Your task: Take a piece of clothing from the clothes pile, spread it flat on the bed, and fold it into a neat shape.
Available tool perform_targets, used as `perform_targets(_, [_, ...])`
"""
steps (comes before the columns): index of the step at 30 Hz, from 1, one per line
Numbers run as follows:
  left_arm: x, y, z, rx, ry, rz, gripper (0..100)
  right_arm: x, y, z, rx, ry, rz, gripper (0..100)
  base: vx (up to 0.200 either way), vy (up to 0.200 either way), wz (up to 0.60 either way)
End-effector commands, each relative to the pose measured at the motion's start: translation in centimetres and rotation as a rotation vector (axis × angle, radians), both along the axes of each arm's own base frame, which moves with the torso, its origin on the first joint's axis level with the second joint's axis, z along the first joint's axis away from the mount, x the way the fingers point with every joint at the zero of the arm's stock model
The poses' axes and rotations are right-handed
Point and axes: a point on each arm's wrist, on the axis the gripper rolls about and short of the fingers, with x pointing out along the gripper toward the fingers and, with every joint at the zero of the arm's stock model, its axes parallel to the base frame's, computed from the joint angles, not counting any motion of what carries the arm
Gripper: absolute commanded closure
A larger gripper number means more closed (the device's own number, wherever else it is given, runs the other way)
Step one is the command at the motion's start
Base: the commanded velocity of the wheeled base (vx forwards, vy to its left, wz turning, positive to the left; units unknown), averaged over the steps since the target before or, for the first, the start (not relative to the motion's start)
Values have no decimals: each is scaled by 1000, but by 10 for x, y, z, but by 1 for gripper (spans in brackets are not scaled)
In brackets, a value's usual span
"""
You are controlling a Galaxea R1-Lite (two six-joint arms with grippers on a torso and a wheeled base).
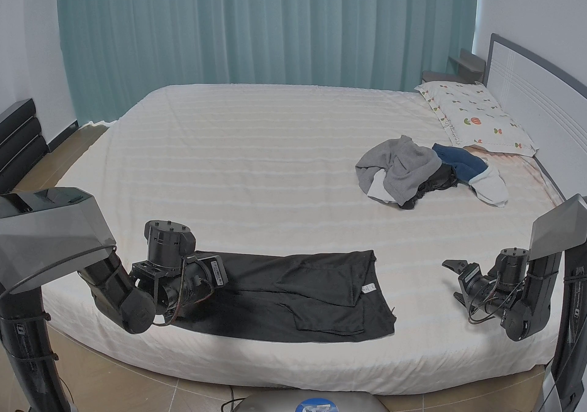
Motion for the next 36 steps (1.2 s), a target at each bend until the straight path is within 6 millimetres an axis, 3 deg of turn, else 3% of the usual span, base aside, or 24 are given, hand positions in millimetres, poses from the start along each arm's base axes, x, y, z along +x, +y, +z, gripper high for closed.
perform_targets(1, [5,-13,8,0,-21,-18,100,1,0,1,0,-12,1,0,0,-200,0])
perform_targets(14, [10,-49,6,17,1,-82,100,0,2,0,-2,-9,6,0,0,-200,0])
perform_targets(30, [23,-98,-30,-14,34,-64,100,0,4,-2,-6,-3,9,0,0,0,0])
perform_targets(31, [23,-99,-32,-10,35,-63,0,0,4,-2,-6,-3,9,0,0,0,0])
perform_targets(36, [21,-102,-35,-11,43,-67,0,0,4,-2,-6,-3,9,0,0,0,0])
